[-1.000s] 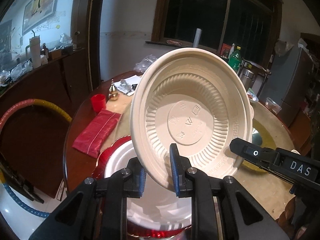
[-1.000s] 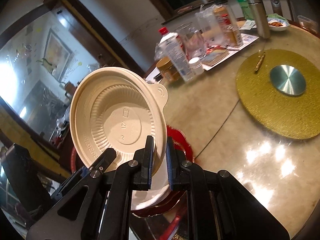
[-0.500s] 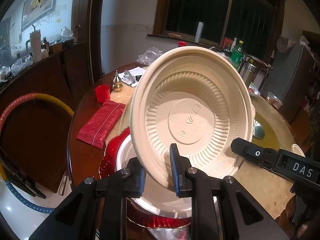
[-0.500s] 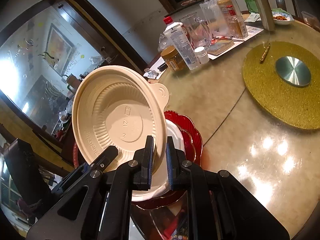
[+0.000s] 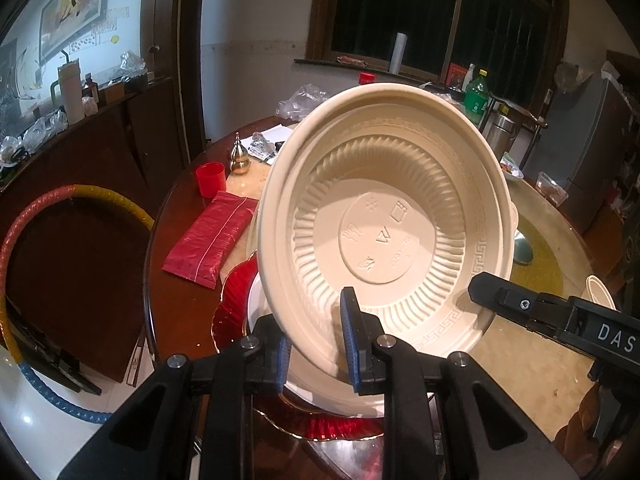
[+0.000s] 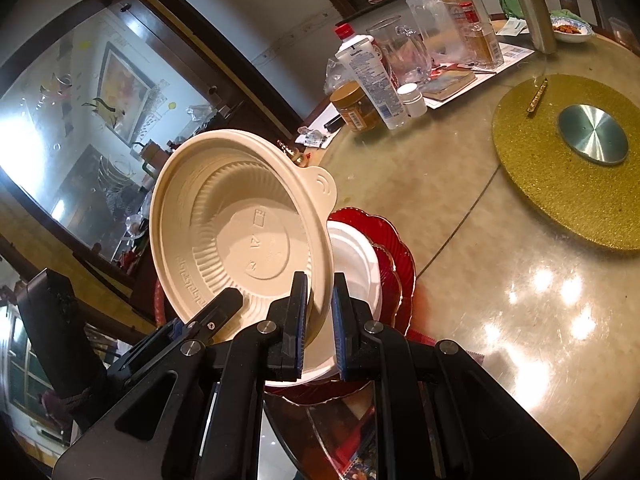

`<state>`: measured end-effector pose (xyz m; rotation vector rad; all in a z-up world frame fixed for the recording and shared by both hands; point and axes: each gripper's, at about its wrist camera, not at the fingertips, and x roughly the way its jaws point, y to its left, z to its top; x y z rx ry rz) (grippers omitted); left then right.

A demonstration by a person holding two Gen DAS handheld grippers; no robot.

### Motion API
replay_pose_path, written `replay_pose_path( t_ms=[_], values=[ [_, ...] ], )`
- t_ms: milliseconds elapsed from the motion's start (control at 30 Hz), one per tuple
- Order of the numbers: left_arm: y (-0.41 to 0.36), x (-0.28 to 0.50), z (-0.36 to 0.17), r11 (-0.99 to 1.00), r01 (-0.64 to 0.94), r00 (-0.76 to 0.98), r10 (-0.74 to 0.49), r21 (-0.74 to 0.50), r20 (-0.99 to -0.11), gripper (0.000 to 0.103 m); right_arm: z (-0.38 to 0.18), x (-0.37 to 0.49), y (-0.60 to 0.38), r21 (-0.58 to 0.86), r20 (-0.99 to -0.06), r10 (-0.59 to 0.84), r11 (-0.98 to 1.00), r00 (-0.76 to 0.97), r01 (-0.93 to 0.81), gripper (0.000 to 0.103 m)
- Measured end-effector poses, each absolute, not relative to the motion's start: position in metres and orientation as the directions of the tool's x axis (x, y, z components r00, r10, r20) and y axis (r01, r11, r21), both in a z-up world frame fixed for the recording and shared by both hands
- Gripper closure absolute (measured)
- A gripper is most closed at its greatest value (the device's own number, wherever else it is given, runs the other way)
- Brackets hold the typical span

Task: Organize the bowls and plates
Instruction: 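Carry the beige ribbed bowl with both tools over the red plate stack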

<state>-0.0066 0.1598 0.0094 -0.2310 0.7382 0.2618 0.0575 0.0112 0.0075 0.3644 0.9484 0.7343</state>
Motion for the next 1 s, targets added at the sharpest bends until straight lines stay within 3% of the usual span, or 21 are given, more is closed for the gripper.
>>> replay_pose_path(
  t_ms=[1000],
  values=[
    [0.185, -0.001, 0.001, 0.955, -0.227, 0.586, -0.020, -0.188, -0.810, 0.081, -0.002, 0.048, 0.015, 0.628, -0.614, 0.744, 0.663, 0.265, -0.408, 0.092]
  ],
)
